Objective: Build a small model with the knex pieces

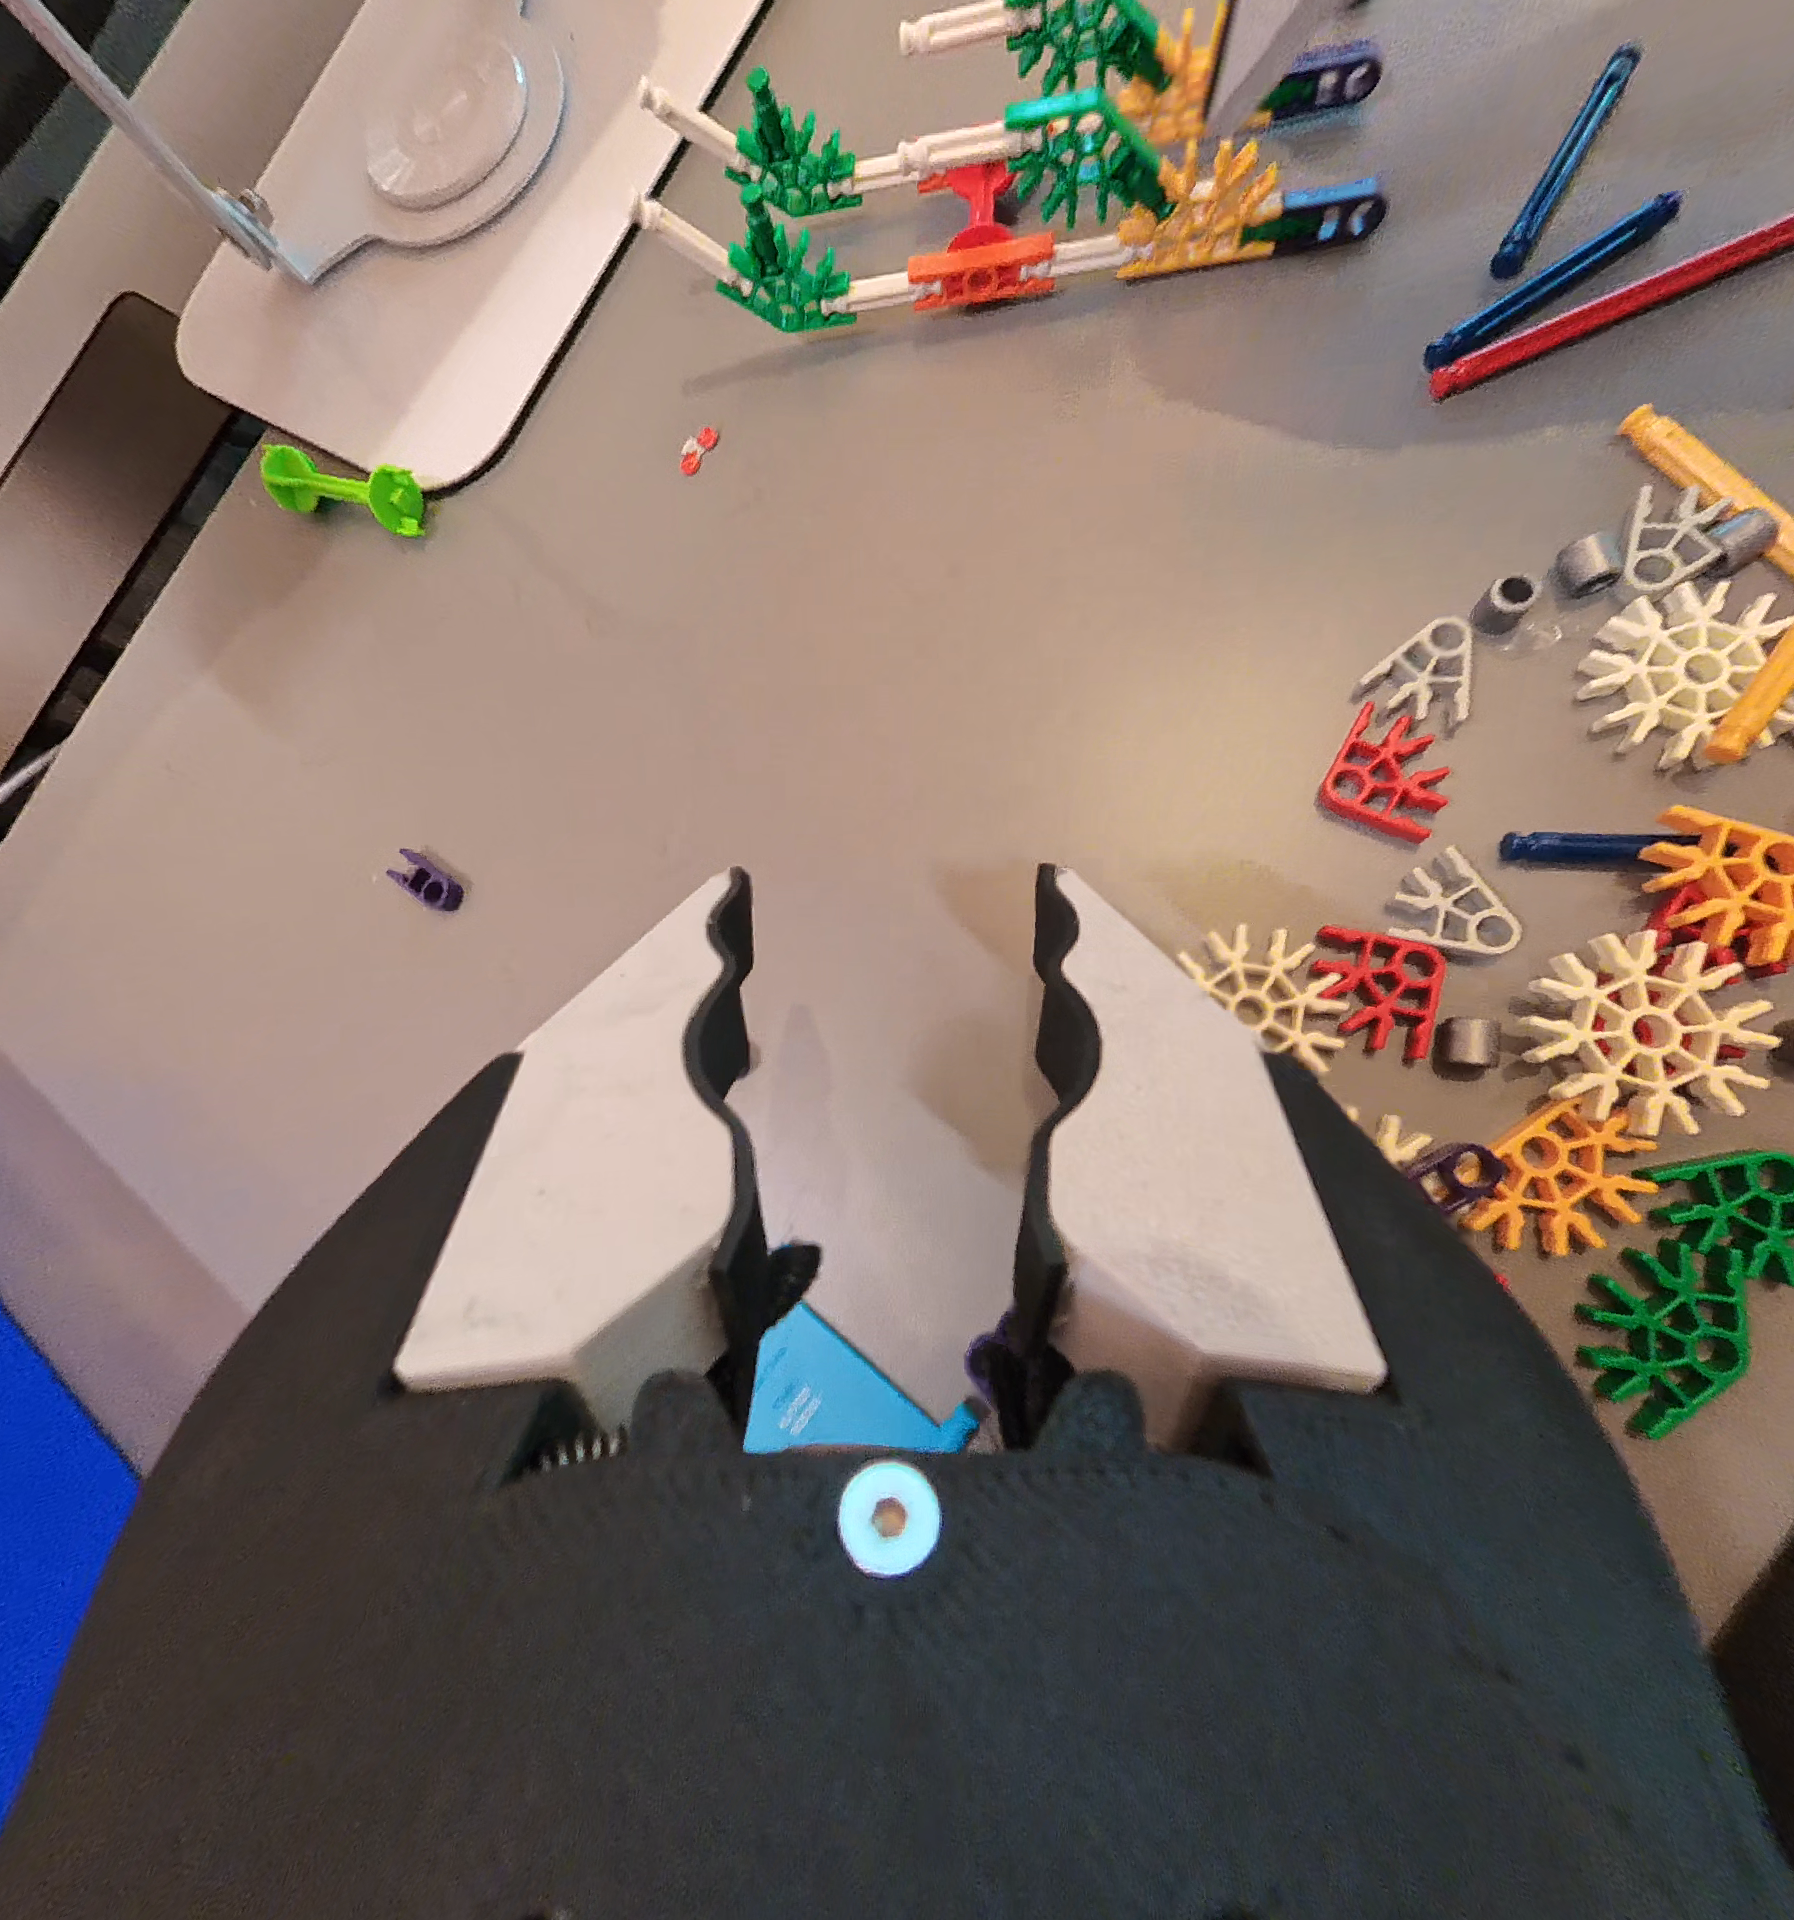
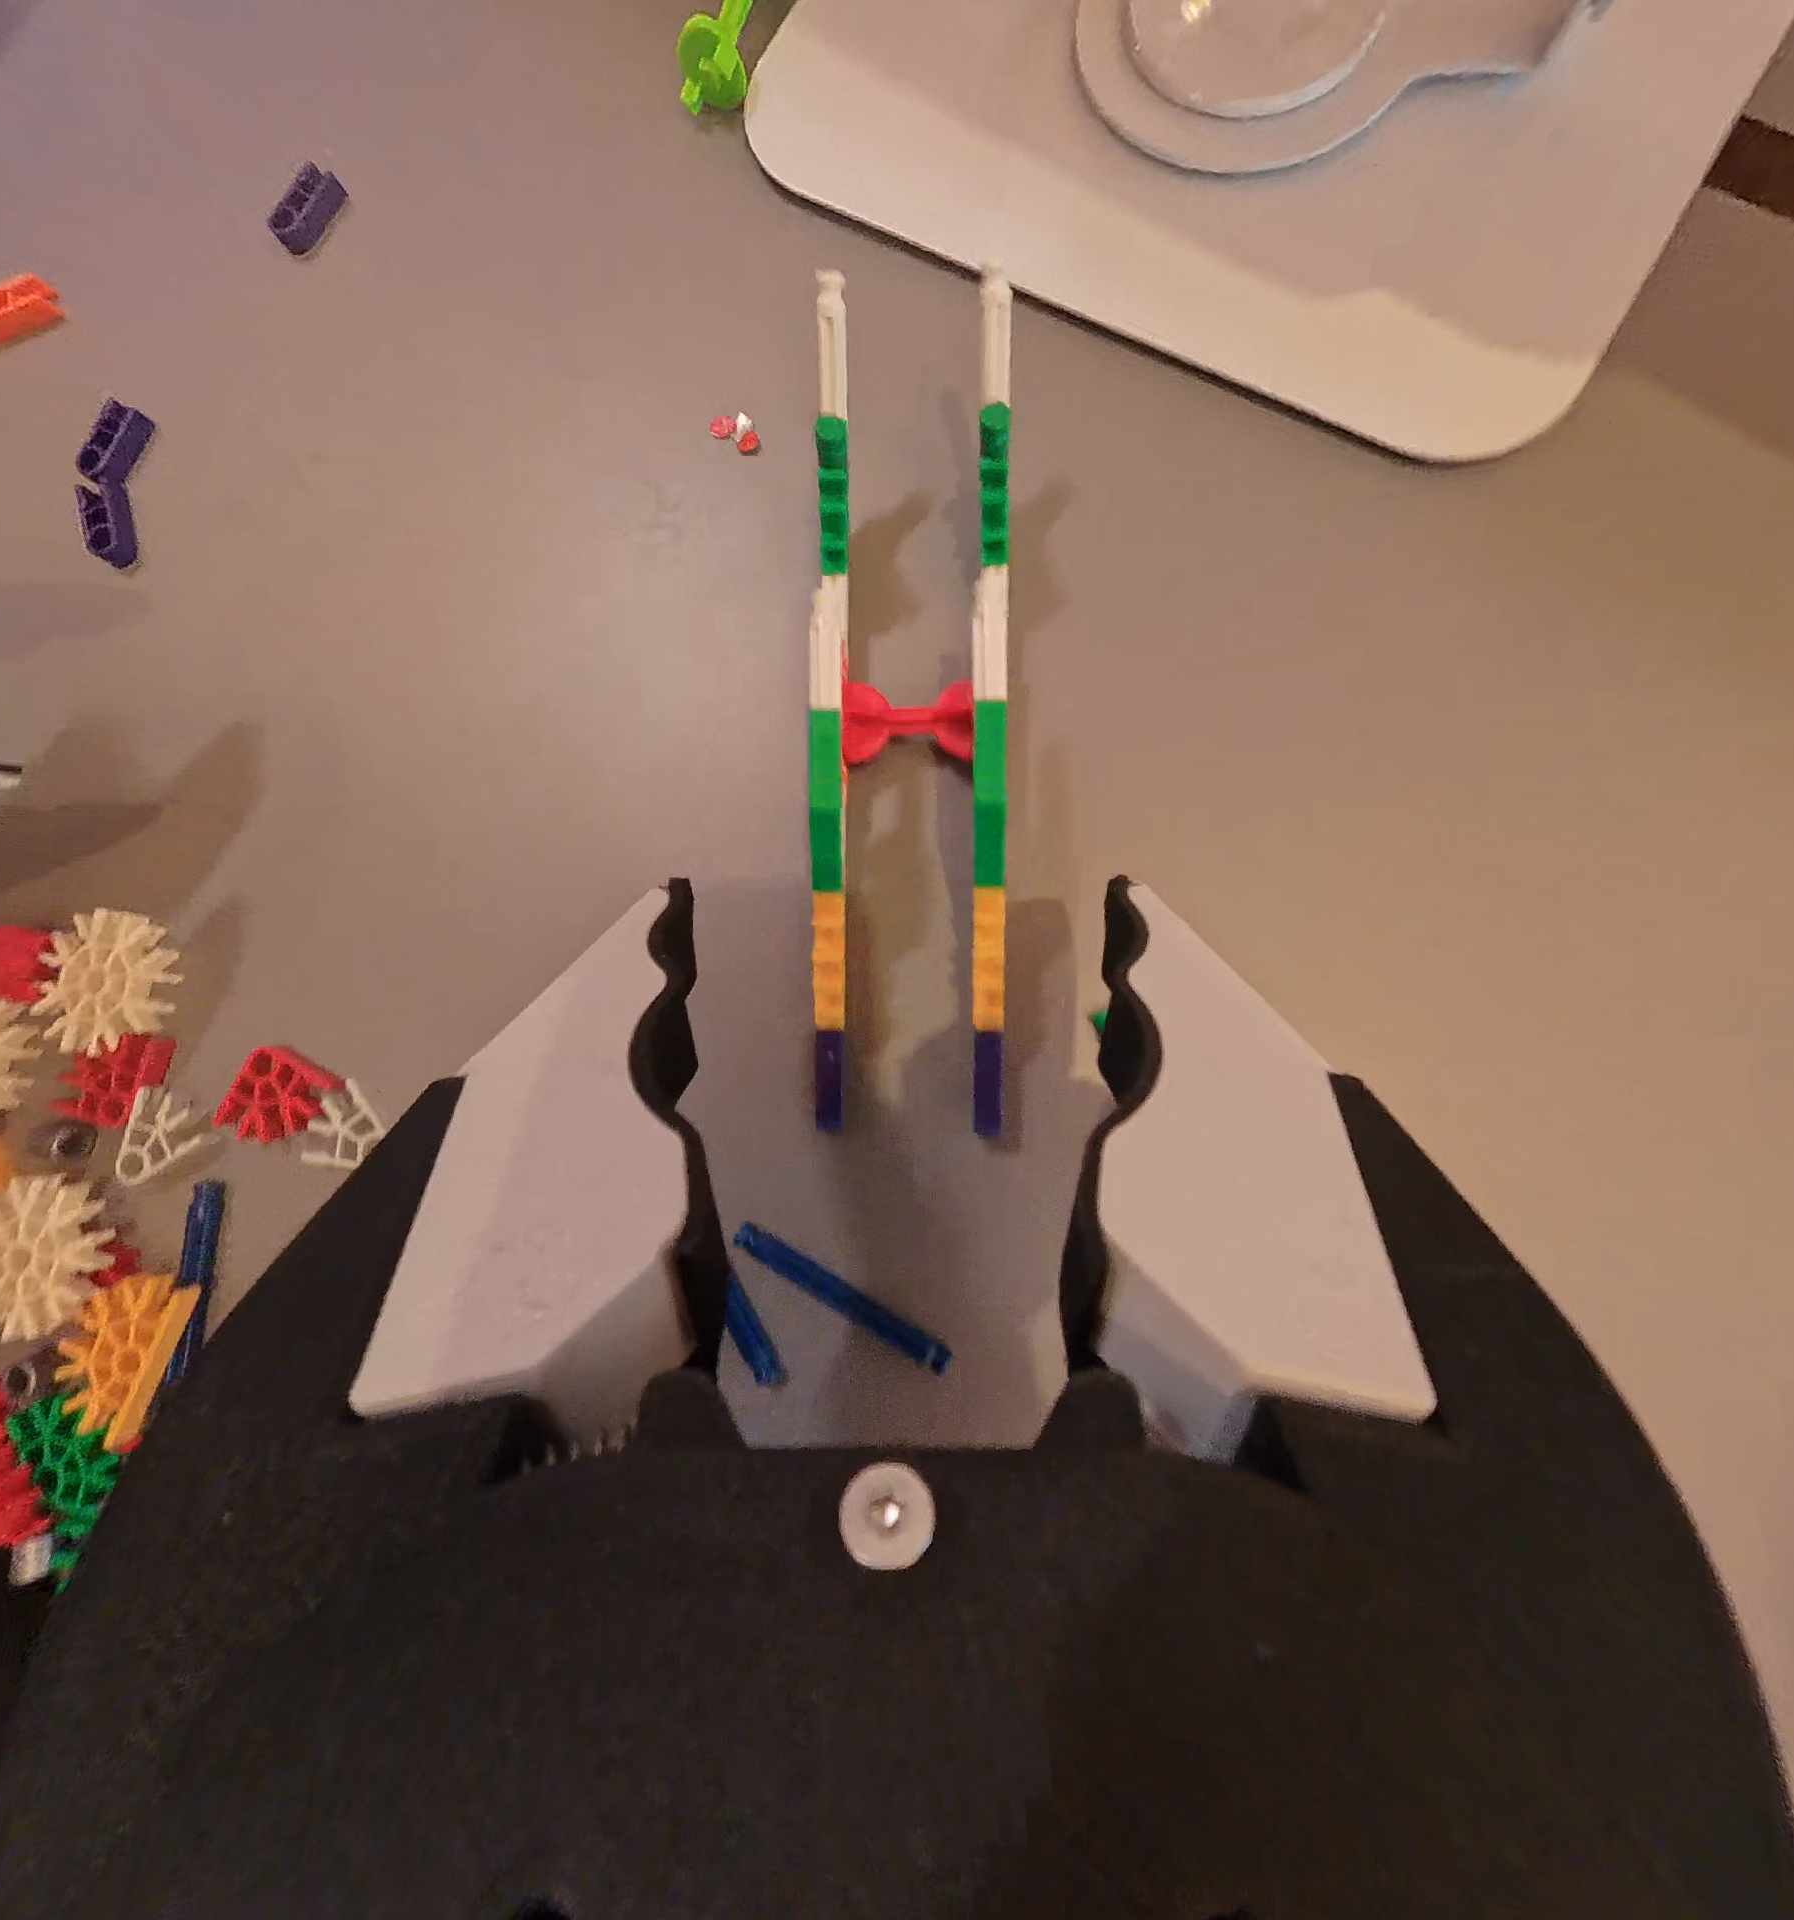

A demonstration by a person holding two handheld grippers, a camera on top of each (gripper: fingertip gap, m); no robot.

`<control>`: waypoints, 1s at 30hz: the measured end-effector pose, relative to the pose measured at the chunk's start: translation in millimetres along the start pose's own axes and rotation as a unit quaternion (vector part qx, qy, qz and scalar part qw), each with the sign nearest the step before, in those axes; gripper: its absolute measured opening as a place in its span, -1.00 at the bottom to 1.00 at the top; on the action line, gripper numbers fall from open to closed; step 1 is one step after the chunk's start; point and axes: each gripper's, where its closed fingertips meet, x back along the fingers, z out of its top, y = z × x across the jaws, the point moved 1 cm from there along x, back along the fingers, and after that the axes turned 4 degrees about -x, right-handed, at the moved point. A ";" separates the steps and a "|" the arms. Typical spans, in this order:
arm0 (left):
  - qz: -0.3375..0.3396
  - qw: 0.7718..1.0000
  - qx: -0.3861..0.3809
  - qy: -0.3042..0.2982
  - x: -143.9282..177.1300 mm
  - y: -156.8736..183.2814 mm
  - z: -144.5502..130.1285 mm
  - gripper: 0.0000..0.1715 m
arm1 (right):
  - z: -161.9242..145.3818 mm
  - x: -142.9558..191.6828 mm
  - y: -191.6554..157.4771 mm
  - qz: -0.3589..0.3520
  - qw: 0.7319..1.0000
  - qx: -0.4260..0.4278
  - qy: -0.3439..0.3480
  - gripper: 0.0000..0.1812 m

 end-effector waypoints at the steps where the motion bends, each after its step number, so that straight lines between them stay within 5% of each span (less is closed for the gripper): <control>1: -0.005 1.000 0.001 0.003 -1.9 1.9 2.3 -0.39 | -7.3 3.5 2.4 0.006 1.000 -0.006 -0.008 -0.13; 6: -0.033 0.999 -0.009 0.017 -20.1 15.8 21.4 -0.37 | -34.8 5.5 -17.6 0.058 0.997 0.000 -0.045 -0.17; 17: -0.067 0.996 -0.011 0.051 -47.2 30.9 72.6 -0.04 | -40.9 77.3 -20.1 0.011 0.996 -0.005 0.094 -0.03; 30: -0.029 0.999 0.015 0.027 -49.0 18.5 44.3 0.04 | -99.8 106.6 15.2 -0.101 0.978 -0.001 0.180 -0.04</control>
